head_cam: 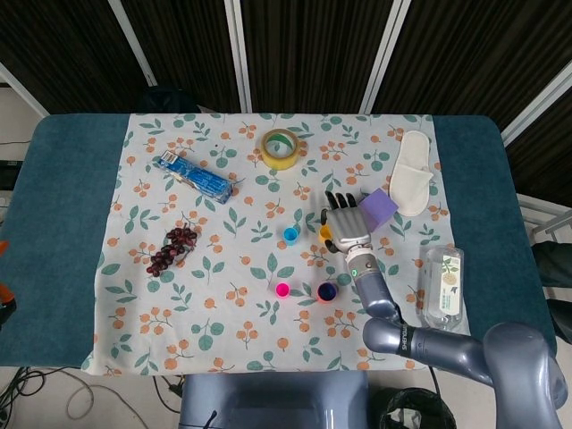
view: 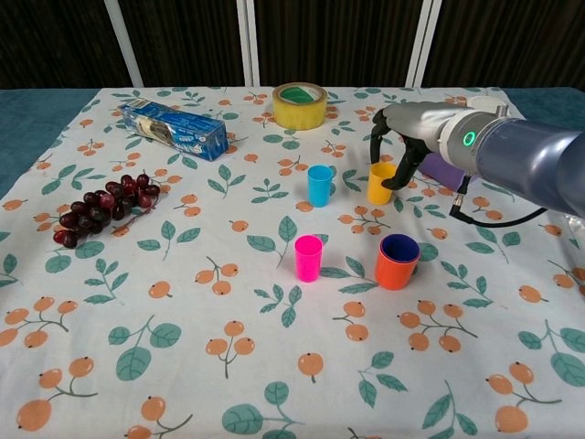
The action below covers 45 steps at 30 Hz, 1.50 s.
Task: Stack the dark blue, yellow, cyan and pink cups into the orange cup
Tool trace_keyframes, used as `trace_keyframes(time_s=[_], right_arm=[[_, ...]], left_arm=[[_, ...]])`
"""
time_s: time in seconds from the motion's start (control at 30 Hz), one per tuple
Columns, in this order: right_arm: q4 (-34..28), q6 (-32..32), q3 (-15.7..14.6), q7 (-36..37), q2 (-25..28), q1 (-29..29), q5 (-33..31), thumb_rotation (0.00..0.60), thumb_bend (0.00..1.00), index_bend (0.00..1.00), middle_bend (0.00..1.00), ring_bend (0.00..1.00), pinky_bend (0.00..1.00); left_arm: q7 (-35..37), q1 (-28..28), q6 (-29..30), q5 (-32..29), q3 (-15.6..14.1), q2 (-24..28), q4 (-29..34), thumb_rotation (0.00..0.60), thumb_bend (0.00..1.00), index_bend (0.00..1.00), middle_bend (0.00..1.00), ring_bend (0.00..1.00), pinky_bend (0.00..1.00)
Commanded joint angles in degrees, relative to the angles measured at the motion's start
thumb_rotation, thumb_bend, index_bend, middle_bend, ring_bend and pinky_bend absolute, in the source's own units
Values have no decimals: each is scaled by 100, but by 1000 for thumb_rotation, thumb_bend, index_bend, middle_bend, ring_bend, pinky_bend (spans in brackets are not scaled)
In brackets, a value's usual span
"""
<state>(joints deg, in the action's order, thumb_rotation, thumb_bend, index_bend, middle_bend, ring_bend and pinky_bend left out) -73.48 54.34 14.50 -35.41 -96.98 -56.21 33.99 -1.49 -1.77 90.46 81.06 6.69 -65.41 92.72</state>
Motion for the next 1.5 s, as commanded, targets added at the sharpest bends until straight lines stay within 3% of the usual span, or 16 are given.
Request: trace_keyframes(time_s=[0.03, 0.37, 0.57, 0.77, 1.1, 1.5], right_arm=[[-117, 43, 27, 19, 82, 22, 54, 600, 400, 452, 0, 0, 0], [-1644, 496, -117, -22, 992, 340, 621, 600, 400, 452, 0, 0, 0], [-3101, 935, -466, -181, 1762, 693, 1214, 600, 400, 452, 0, 0, 0], [-3871, 1266, -793, -223, 2076, 990, 1703, 600, 400, 452, 0, 0, 0], [-4196, 1559, -1296, -76, 2092, 1408, 2692, 600, 400, 452, 0, 0, 0], [-3794, 1486, -1386, -148, 1734, 1509, 2892, 600, 400, 452, 0, 0, 0]], left_arm=[[0, 0, -5, -3, -2, -1, -3, 600, 797, 152, 26, 0, 0], [-9, 1, 1, -2, 0, -6, 5, 600, 798, 153, 26, 0, 0], [-36, -2, 1, -5, 2, -12, 16, 600, 798, 153, 26, 0, 0], [-34, 4, 21, 16, -4, -12, 26, 600, 798, 152, 26, 0, 0], [-41, -6, 3, 25, -10, -16, 19, 600, 798, 153, 26, 0, 0], [-57, -7, 5, 32, -14, -23, 14, 600, 798, 153, 26, 0, 0]])
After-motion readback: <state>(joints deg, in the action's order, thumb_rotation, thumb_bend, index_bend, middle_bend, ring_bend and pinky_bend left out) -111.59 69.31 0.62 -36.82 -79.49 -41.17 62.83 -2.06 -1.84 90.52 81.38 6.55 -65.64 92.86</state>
